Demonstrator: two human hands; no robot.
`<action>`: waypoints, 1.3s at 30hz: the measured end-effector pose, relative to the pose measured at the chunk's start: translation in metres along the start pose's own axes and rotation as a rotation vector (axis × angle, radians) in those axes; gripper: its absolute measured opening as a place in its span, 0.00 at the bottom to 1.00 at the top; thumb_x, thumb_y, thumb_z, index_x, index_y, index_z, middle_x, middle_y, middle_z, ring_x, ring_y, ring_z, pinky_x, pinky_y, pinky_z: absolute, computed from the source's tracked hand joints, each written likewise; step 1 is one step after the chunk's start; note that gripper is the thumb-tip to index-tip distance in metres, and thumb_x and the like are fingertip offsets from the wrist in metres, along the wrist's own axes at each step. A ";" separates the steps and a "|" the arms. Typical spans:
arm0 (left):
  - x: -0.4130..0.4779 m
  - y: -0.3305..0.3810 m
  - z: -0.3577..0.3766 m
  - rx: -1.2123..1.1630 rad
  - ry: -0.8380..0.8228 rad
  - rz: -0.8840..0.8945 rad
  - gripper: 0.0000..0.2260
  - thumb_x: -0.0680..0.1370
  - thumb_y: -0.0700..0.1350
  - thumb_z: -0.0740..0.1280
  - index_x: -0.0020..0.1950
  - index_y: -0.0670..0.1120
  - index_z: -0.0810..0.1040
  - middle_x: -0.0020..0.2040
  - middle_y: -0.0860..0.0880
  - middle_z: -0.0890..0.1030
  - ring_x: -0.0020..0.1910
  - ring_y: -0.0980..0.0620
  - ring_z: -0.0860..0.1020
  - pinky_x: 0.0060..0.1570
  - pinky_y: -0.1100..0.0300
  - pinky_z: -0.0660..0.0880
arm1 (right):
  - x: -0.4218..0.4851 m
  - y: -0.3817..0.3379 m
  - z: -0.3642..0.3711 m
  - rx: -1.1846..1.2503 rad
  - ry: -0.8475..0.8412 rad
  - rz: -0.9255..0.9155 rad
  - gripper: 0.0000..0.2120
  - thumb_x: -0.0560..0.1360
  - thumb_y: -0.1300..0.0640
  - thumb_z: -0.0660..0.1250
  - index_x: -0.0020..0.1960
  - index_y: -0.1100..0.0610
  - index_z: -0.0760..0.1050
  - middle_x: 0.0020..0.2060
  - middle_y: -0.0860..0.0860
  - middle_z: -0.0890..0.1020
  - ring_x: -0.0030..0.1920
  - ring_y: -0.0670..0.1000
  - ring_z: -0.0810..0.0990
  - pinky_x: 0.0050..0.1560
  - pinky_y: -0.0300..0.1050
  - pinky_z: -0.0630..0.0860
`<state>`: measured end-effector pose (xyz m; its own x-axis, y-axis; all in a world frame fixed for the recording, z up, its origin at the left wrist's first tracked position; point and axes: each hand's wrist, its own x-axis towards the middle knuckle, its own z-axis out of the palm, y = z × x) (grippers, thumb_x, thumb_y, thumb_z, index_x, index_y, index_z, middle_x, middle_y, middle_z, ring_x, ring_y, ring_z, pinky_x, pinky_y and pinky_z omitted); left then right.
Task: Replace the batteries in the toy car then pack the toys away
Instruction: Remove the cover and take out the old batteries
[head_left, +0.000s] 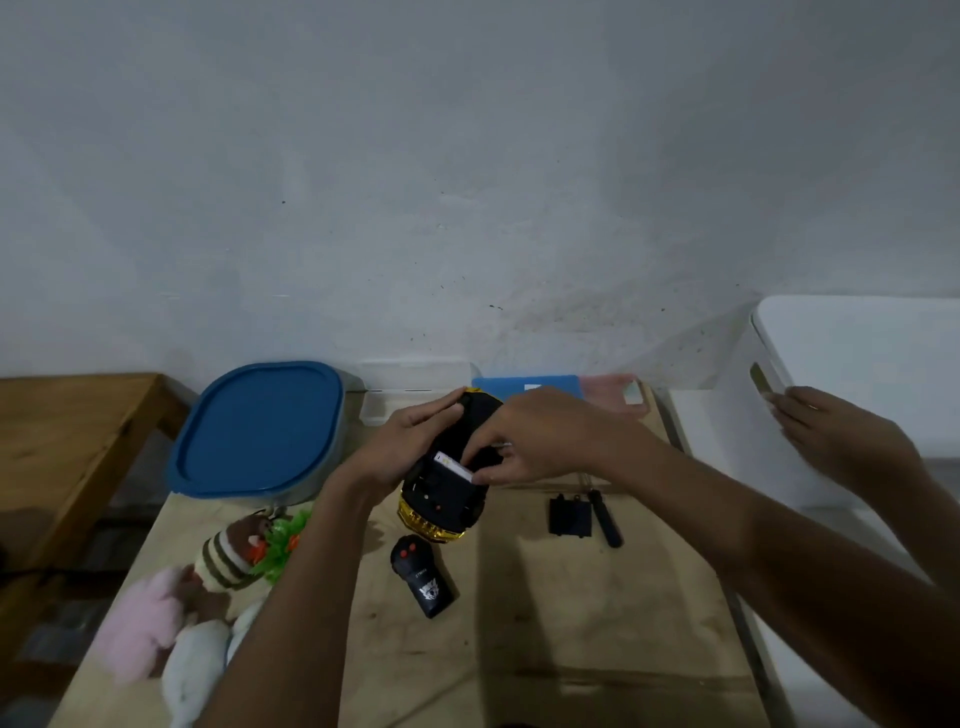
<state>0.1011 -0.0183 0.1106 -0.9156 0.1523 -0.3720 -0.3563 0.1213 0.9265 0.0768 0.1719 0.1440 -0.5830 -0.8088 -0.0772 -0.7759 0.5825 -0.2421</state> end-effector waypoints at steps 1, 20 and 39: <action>-0.001 0.003 -0.001 0.023 -0.017 -0.017 0.15 0.81 0.47 0.64 0.68 0.52 0.78 0.60 0.50 0.83 0.59 0.52 0.81 0.50 0.65 0.78 | 0.003 -0.002 -0.002 -0.046 0.007 -0.049 0.14 0.75 0.41 0.65 0.60 0.38 0.78 0.40 0.41 0.81 0.38 0.42 0.73 0.36 0.41 0.68; -0.005 -0.001 -0.005 0.137 -0.158 -0.051 0.16 0.82 0.41 0.61 0.41 0.52 0.84 0.31 0.52 0.83 0.28 0.57 0.79 0.27 0.65 0.74 | 0.025 -0.008 0.004 -0.353 0.030 -0.433 0.21 0.71 0.43 0.64 0.63 0.47 0.76 0.43 0.45 0.84 0.39 0.48 0.81 0.30 0.36 0.57; -0.007 -0.005 -0.009 -0.156 -0.031 -0.060 0.14 0.81 0.45 0.63 0.66 0.46 0.79 0.58 0.44 0.84 0.50 0.50 0.84 0.43 0.63 0.80 | -0.004 0.001 0.027 0.144 0.351 -0.146 0.16 0.69 0.47 0.69 0.56 0.45 0.82 0.38 0.44 0.86 0.35 0.44 0.81 0.32 0.39 0.74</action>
<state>0.1074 -0.0285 0.1086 -0.8866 0.1794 -0.4263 -0.4369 -0.0223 0.8993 0.0850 0.1731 0.1178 -0.5357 -0.7906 0.2966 -0.8292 0.4262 -0.3615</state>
